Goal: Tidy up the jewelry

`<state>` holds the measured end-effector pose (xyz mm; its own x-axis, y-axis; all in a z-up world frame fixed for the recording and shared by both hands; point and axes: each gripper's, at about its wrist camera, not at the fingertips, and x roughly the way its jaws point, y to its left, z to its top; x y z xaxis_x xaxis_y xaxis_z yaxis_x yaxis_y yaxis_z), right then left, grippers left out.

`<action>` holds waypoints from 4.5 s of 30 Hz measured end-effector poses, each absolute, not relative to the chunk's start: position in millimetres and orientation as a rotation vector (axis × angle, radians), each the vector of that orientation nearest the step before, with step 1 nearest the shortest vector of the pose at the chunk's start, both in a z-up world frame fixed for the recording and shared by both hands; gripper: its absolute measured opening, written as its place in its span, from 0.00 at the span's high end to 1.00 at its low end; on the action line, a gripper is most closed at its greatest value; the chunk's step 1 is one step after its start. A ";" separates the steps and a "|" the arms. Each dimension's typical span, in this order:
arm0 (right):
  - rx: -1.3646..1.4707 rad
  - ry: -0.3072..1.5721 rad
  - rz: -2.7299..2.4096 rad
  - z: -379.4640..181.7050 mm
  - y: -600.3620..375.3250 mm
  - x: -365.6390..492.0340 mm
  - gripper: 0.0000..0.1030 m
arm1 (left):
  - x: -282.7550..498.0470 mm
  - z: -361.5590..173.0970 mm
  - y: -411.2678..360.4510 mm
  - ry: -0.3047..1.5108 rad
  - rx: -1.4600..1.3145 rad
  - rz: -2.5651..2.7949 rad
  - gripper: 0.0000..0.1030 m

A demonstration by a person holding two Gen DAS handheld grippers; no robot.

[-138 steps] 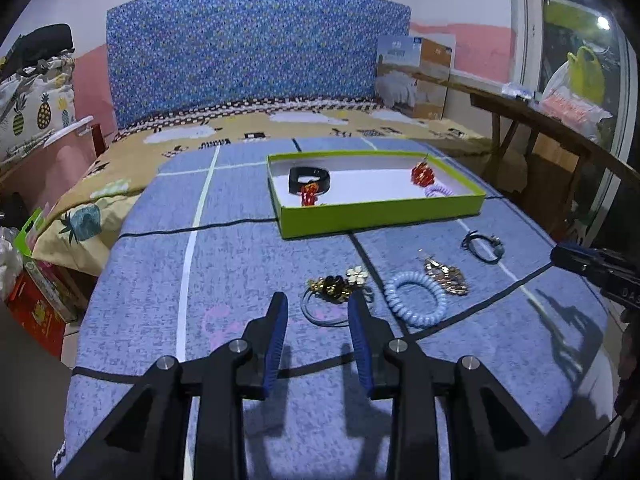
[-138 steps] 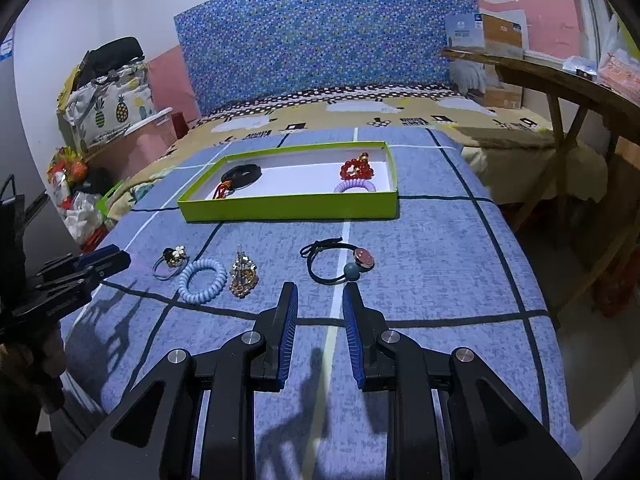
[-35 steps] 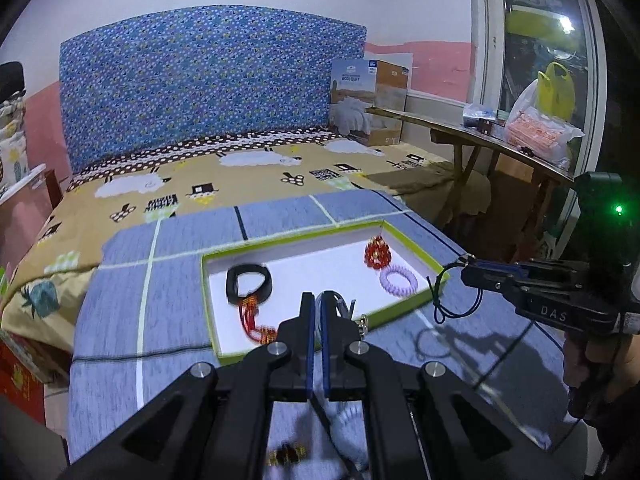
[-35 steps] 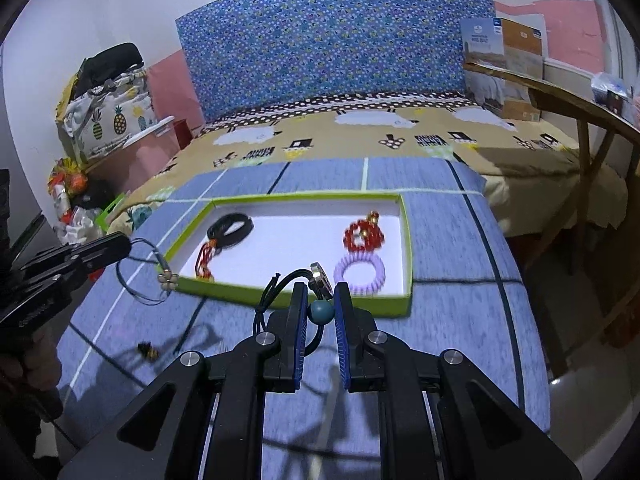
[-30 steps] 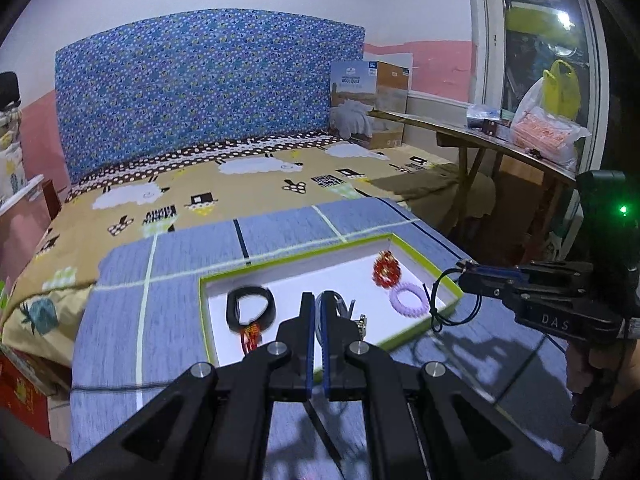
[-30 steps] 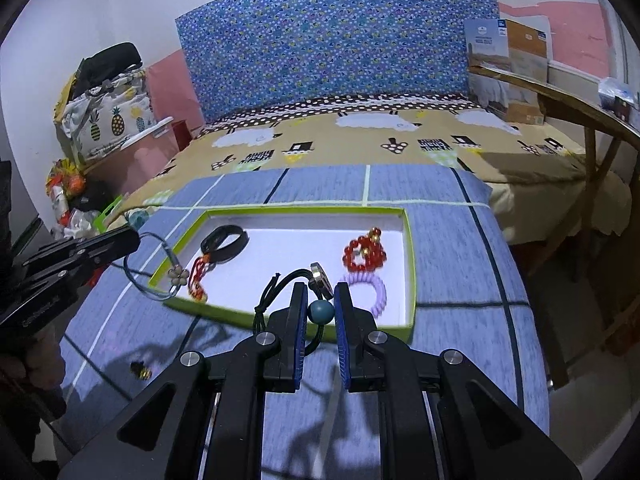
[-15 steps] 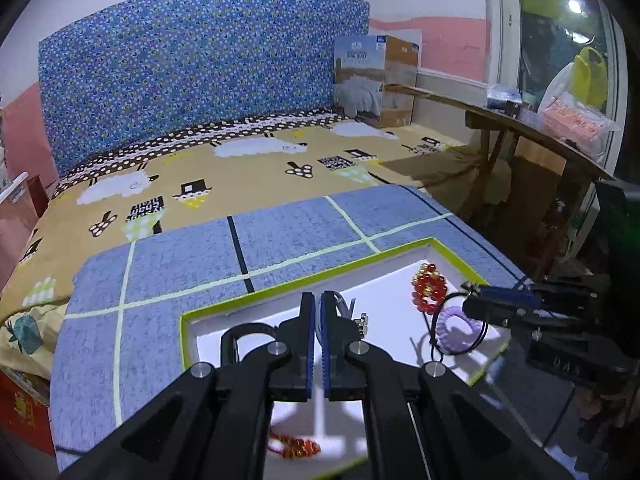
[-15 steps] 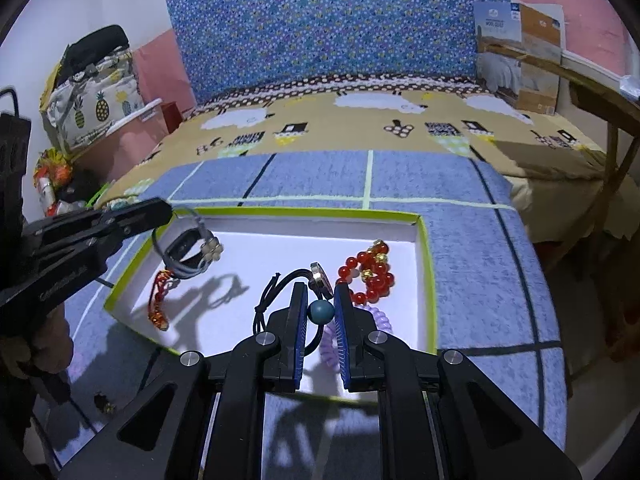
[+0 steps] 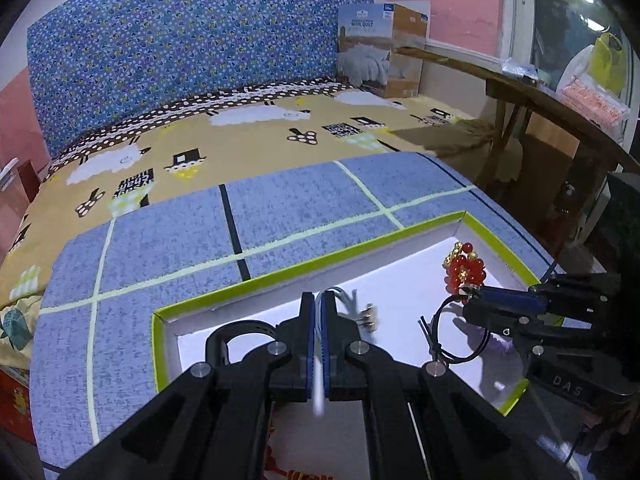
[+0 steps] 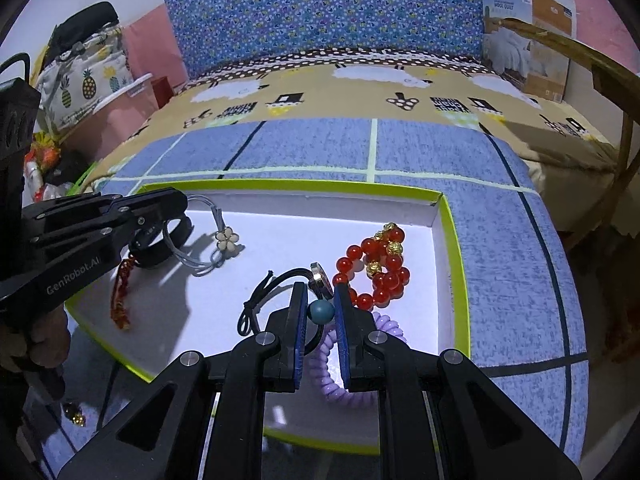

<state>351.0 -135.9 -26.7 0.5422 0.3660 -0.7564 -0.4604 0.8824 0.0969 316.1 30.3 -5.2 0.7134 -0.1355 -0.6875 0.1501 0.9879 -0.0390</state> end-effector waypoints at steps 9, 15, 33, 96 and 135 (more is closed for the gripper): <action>-0.153 0.863 0.478 -28.5 -132.8 349.1 0.80 | 319.3 -9.4 30.3 0.774 0.021 -0.155 0.95; -0.140 0.841 0.470 -21.8 -139.5 341.2 0.79 | 312.0 -5.9 35.1 0.764 0.008 -0.137 0.86; -0.096 0.670 0.493 32.5 -165.3 234.4 0.78 | 194.1 38.0 44.5 0.595 -0.036 -0.102 0.86; -0.071 0.726 0.624 -2.9 -166.0 148.0 0.55 | 94.1 -18.9 44.5 0.726 -0.034 -0.024 0.68; -0.267 0.801 0.663 -26.1 -108.8 189.9 0.84 | 120.4 -42.0 37.3 0.827 -0.006 -0.019 0.77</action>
<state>189.9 -108.8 -26.1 0.5090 0.4457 -0.7364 -0.6402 0.7679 0.0222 120.4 37.3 -42.0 0.6770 -0.0190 -0.7358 0.0142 0.9998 -0.0128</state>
